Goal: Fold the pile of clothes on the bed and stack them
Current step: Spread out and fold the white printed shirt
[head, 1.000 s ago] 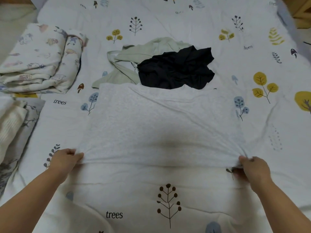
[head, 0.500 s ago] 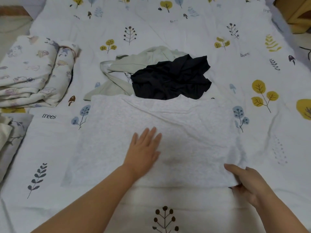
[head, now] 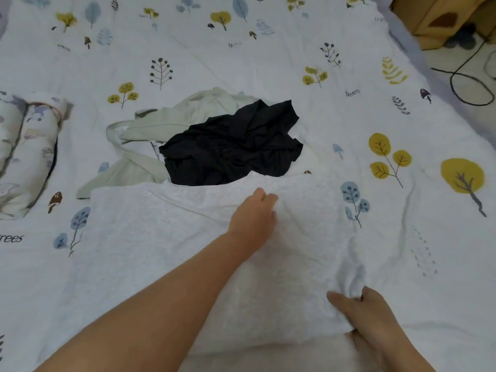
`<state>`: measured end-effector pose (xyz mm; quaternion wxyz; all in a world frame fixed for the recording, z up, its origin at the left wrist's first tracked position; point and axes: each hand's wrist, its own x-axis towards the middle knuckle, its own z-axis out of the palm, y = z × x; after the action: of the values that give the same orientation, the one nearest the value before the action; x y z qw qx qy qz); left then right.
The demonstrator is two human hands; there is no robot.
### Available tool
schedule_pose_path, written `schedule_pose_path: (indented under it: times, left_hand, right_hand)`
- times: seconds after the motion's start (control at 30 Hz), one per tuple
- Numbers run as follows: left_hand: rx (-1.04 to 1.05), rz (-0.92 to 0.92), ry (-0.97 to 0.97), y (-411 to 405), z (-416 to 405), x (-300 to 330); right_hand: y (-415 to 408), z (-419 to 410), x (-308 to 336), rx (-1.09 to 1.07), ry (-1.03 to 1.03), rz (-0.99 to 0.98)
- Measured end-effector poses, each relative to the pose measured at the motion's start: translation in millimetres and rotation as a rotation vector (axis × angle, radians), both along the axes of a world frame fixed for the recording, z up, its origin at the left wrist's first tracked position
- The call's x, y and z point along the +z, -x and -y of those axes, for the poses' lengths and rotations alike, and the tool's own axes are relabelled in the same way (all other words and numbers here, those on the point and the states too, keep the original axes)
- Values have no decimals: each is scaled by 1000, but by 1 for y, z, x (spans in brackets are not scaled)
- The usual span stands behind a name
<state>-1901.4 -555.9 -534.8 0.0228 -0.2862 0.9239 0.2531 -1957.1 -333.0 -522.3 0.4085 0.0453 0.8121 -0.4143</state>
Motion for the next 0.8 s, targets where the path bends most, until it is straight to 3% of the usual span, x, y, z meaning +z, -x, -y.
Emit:
schedule_pose_path:
  times: [0.13, 0.23, 0.43, 0.63, 0.8]
  left_hand:
    - [-90, 11, -50, 65, 10, 0]
    - [-138, 119, -130, 104, 15, -8]
    - [-151, 248, -255, 132, 13, -7]
    - [-47, 4, -679, 102, 30, 18]
    - [187, -183, -1013, 60, 65, 50]
  right_hand:
    - [8, 3, 0, 98, -19, 4]
    - [11, 6, 1, 135, -49, -13]
    - [9, -1, 0, 147, -136, -132]
    - [-4, 9, 17, 174, -126, -236]
    - [-39, 35, 44, 418, -29, -353]
